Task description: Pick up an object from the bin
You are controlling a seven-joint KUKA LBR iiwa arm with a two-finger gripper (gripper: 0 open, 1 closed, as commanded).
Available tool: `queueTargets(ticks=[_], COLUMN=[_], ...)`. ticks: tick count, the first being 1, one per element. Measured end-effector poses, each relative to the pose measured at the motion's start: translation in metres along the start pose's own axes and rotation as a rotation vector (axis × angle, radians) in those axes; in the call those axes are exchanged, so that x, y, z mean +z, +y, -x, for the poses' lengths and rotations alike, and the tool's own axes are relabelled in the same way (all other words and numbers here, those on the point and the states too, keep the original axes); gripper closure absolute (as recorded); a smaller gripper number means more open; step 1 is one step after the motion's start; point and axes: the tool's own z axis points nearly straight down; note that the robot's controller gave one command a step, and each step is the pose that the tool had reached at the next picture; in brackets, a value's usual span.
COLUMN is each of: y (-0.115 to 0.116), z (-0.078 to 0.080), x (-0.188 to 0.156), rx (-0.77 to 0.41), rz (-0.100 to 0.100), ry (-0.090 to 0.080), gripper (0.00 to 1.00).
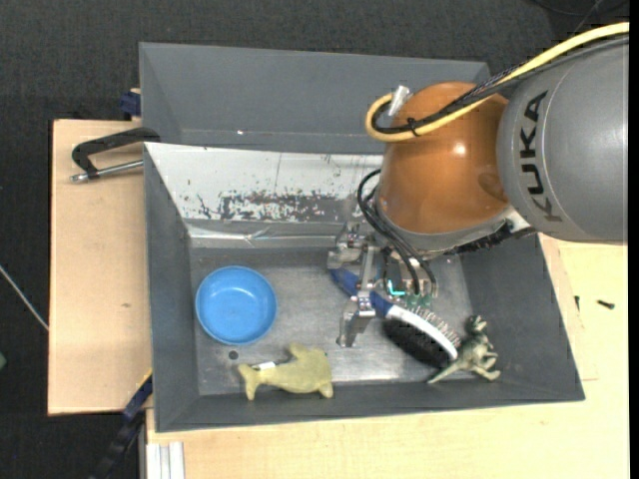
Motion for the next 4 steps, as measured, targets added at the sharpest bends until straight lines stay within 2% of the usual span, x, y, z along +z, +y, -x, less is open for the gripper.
queueTargets(ticks=[1,2,3,4], y=[-0.092,-0.121,-0.121,-0.134], z=[0.019,0.025,0.028,0.051], x=[0.075,0.144,0.140,0.023], rx=[-0.119,-0.042,-0.043,-0.064], rz=[-0.003,0.002,0.000,-0.002], ry=[0.000,-0.011,-0.017,-0.019], gripper=[0.00,0.00,1.00,1.00])
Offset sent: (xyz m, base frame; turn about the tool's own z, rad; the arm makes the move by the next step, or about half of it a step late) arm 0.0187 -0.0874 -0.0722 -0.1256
